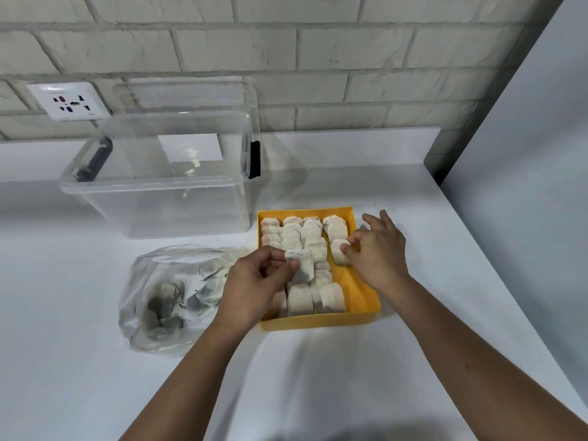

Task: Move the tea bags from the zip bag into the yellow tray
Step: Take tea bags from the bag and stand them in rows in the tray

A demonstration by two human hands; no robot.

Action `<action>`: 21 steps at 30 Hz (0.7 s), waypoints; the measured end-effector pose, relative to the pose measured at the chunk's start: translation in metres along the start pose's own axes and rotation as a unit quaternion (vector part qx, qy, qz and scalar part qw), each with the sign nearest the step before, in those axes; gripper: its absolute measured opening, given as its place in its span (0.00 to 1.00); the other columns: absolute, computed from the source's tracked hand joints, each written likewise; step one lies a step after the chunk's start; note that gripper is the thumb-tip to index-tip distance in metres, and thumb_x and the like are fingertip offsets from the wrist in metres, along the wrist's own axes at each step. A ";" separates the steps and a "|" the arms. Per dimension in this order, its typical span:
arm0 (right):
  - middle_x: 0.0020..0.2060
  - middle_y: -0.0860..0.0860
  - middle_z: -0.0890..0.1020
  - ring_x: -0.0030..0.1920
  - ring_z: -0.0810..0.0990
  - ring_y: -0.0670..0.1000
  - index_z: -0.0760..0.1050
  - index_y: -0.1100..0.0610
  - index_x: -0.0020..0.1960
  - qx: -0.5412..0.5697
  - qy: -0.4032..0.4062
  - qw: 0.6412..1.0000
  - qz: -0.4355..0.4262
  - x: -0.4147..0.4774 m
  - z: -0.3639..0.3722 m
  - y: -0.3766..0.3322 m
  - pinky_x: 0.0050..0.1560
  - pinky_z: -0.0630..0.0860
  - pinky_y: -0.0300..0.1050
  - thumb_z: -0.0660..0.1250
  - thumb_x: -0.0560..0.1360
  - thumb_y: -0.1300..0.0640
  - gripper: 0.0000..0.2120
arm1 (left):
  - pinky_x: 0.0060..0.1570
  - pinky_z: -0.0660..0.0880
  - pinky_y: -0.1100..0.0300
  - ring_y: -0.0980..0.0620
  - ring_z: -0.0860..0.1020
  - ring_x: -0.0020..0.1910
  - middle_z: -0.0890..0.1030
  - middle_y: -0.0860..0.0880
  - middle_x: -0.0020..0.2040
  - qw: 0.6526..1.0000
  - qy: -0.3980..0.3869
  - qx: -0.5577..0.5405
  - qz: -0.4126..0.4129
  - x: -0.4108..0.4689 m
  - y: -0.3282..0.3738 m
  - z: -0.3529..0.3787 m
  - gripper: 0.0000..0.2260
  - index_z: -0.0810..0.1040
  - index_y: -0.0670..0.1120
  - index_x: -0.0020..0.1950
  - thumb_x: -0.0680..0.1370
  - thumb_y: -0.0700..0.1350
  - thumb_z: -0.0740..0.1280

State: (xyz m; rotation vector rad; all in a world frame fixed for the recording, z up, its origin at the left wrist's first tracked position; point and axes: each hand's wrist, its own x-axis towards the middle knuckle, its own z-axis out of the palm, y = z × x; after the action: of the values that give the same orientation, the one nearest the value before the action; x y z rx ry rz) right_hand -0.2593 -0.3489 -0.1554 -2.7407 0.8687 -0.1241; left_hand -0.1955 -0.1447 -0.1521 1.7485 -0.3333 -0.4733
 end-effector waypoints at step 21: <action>0.39 0.41 0.81 0.37 0.76 0.41 0.83 0.50 0.48 0.262 0.029 0.953 -0.152 -0.042 -0.031 -0.034 0.39 0.70 0.30 0.73 0.72 0.52 0.06 | 0.43 0.81 0.55 0.58 0.80 0.35 0.84 0.54 0.34 0.999 -0.031 0.006 0.022 0.002 0.009 0.008 0.02 0.84 0.49 0.47 0.77 0.45 0.72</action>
State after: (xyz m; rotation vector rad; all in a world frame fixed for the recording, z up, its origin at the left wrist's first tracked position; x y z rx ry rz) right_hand -0.2794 -0.3051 -0.1161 -2.3461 0.3459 -0.4297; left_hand -0.1978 -0.1544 -0.1455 1.7372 -0.4187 -0.4949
